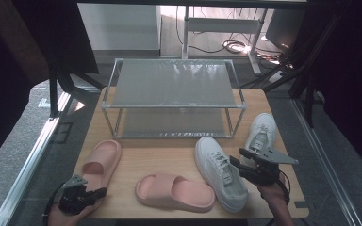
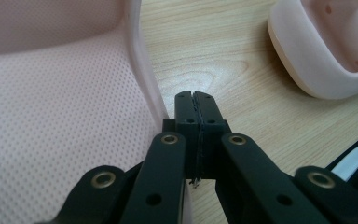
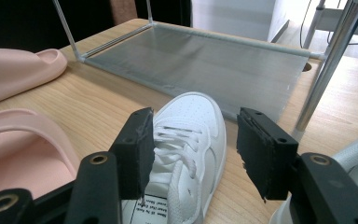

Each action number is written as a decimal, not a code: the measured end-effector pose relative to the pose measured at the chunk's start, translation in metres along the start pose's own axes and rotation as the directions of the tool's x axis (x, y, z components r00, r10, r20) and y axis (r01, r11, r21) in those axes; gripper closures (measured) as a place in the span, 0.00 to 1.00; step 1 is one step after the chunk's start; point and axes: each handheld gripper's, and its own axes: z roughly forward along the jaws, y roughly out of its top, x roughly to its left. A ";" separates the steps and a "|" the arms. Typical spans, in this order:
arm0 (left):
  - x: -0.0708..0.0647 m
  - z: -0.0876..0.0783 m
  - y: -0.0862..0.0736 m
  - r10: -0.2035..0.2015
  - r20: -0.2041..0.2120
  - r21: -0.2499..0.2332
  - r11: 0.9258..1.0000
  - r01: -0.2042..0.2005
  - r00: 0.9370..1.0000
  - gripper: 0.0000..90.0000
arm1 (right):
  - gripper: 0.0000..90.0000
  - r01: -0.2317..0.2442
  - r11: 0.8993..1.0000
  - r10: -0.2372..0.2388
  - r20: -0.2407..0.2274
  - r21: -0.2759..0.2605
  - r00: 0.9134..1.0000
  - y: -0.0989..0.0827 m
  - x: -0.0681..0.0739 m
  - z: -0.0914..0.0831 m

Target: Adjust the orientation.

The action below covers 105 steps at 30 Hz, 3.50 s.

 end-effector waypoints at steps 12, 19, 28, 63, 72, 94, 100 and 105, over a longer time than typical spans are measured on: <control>-0.006 -0.014 0.014 0.021 -0.024 -0.088 0.996 -0.023 0.999 1.00 | 0.51 0.001 1.000 -0.001 0.000 0.001 1.000 0.000 0.001 0.001; 0.008 -0.033 0.042 0.012 -0.053 -0.168 0.986 -0.021 0.998 1.00 | 0.52 -0.002 1.000 0.002 0.002 0.005 1.000 -0.001 -0.001 0.002; 0.028 -0.034 0.073 -0.012 -0.081 -0.216 0.976 -0.006 0.997 1.00 | 0.51 0.000 1.000 0.000 0.006 0.008 1.000 -0.002 -0.001 0.003; 0.105 0.007 0.074 -0.117 -0.158 -0.112 0.989 0.099 0.981 1.00 | 0.51 -0.001 1.000 0.001 0.019 0.022 1.000 -0.005 -0.002 0.006; 0.106 0.007 0.073 -0.124 -0.135 -0.108 0.988 0.110 0.983 1.00 | 0.51 0.005 1.000 -0.005 0.012 0.030 1.000 -0.005 0.001 0.009; 0.074 0.027 0.088 -0.045 -0.070 -0.074 0.996 0.040 0.997 1.00 | 0.51 0.001 0.999 -0.001 0.012 0.035 1.000 -0.007 -0.001 0.010; 0.070 0.029 0.089 -0.024 -0.069 -0.086 0.996 0.018 0.997 1.00 | 0.51 0.001 0.999 -0.002 0.013 0.034 1.000 -0.007 -0.001 0.010; 0.066 0.014 0.089 -0.033 -0.103 -0.160 0.987 0.016 0.994 0.91 | 0.51 -0.003 1.000 0.002 0.018 0.029 1.000 -0.006 -0.003 0.008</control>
